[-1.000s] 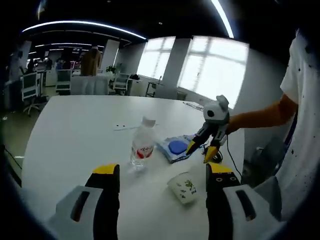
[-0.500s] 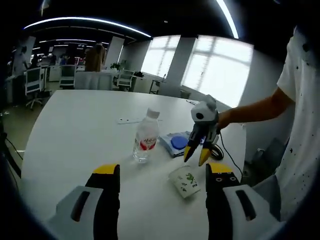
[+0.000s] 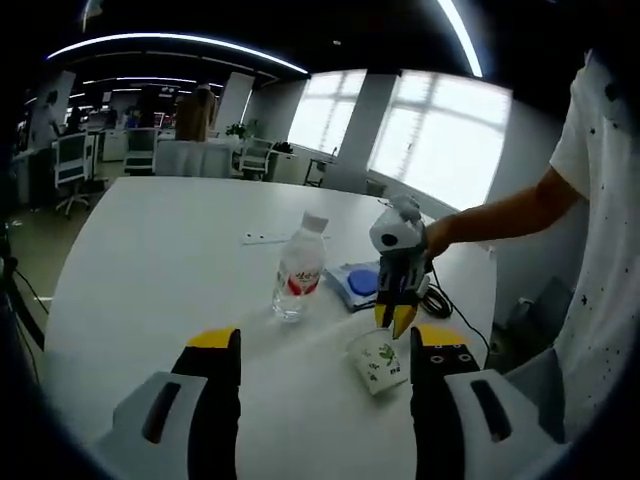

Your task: Arrange the tabletop items into an orderly group along one side of the table until the central work area is clear of visible clutter.

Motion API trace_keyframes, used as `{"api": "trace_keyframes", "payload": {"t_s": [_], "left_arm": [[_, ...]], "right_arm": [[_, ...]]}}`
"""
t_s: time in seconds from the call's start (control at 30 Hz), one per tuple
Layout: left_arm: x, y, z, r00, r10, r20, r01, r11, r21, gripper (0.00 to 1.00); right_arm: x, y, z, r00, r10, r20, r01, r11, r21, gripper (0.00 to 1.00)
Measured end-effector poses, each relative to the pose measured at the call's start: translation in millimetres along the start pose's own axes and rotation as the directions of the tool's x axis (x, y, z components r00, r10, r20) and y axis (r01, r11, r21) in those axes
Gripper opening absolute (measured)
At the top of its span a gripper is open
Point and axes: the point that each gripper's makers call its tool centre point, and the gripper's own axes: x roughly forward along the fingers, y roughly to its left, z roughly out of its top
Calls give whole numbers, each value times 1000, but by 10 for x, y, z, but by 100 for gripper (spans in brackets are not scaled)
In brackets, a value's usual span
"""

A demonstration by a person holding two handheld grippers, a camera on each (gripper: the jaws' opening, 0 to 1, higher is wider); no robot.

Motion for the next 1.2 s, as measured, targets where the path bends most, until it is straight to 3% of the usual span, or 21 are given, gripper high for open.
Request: {"api": "trace_keyframes", "payload": {"t_s": [0.3,0.77,0.9,1.03,1.13,1.2], "left_arm": [[15,-36,32,1000,-7,8,7,1000,6,69],[53,-110,96,999,-27,24,27,999,18,68],[58,-121,114,999,-31,27,30,999,22,67],[53,-135,124,999,-35,34,35,999,23,67],[49,-137,119,999,-34,32,33,999,27,67],[45,-137,119,999,-34,33,33,999,26,67]], "right_arm": [[-5,249,17,999,34,-7,-34,999,-25,0],[-386,199,198,988,-153,22,154,979,-133,0],[-560,122,246,972,-234,7,231,957,-174,0],[-727,37,272,947,-320,-35,302,920,-248,0],[-840,-54,274,915,-394,-84,349,879,-324,0],[-868,-77,287,903,-418,-101,359,862,-358,0]]}}
